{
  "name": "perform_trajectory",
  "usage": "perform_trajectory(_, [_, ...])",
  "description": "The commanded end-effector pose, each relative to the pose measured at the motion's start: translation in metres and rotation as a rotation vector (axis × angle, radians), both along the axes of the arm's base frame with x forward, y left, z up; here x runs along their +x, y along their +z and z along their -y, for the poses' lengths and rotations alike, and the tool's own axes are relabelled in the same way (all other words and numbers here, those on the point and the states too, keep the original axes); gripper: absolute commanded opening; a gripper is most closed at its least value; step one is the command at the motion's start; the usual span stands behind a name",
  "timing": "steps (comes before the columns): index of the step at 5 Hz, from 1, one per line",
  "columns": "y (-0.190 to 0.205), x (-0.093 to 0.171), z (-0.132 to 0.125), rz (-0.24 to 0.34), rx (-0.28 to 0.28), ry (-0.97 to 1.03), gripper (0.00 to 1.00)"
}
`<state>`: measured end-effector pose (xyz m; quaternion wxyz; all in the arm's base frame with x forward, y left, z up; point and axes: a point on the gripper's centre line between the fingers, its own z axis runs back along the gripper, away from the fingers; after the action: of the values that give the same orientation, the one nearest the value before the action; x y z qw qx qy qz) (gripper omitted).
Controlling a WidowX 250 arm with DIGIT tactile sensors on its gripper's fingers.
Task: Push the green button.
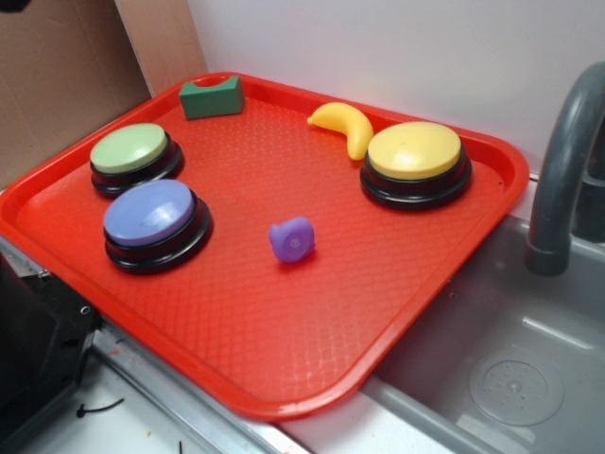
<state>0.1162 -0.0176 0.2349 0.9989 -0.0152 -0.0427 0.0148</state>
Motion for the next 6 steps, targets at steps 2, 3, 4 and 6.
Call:
perform_trajectory(2, [-0.029,0.026,-0.044,-0.028,0.040,0.227,1.00])
perform_trajectory(3, [-0.045,0.048,-0.074,-0.046,0.029,0.362,1.00])
perform_trajectory(4, [-0.072,0.066,-0.095,-0.023,0.046,0.523,1.00])
perform_trajectory(6, [-0.115,0.073,-0.107,0.014,0.056,0.588,1.00])
